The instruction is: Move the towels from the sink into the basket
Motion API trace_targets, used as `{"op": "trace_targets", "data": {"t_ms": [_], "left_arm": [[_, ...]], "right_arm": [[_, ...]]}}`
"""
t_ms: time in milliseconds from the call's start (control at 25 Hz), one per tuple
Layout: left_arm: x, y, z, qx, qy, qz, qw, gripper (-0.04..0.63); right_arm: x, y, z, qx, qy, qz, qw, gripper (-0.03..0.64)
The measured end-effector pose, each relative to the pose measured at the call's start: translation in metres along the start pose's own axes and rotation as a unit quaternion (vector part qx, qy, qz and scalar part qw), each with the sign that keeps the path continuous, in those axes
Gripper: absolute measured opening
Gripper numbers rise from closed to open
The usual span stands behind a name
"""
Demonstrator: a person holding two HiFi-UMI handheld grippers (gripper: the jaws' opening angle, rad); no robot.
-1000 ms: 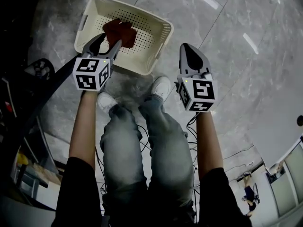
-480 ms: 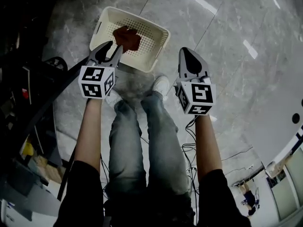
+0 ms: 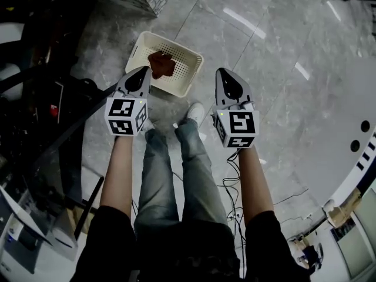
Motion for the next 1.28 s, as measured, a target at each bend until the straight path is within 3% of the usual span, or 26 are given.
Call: {"op": "trace_targets", "data": {"t_ms": [480,600,840,1280], "left_arm": [[0.117,-0.098,-0.019,0.016,0.036,-0.053,0.9978,0.014],[0.146,-0.128,-0.018,0.026,0.030,-0.078,0.9962,0.014],[0.199,-0.191,-0.020,0.051,0.011,-0.126,0.9907,0.014],[0.272,-0.290,-0.025,0.091,0.021,-0.190,0.9773,0.014]], "right_arm": [[0.116,-0.067,0.020,-0.009,0.007,-0.048,0.999,0.014],[0.142,-0.085,0.032,-0.007,0.004,-0.063,0.998,0.014],[0.199,-0.130,0.051,0.002,-0.007,-0.092,0.996,0.014],[0.285,-0.198,0.076,0.005,-0.031,-0.148,0.988,0.014]]}}
Point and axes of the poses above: the fingertips, and each gripper's own axes: y forward along the fingers, z to its left, x out of its top, the point moved 1 cm from there along -y, backward along the fingers, and after that the axes turned 6 degrees about x, right-handed, at the moved point
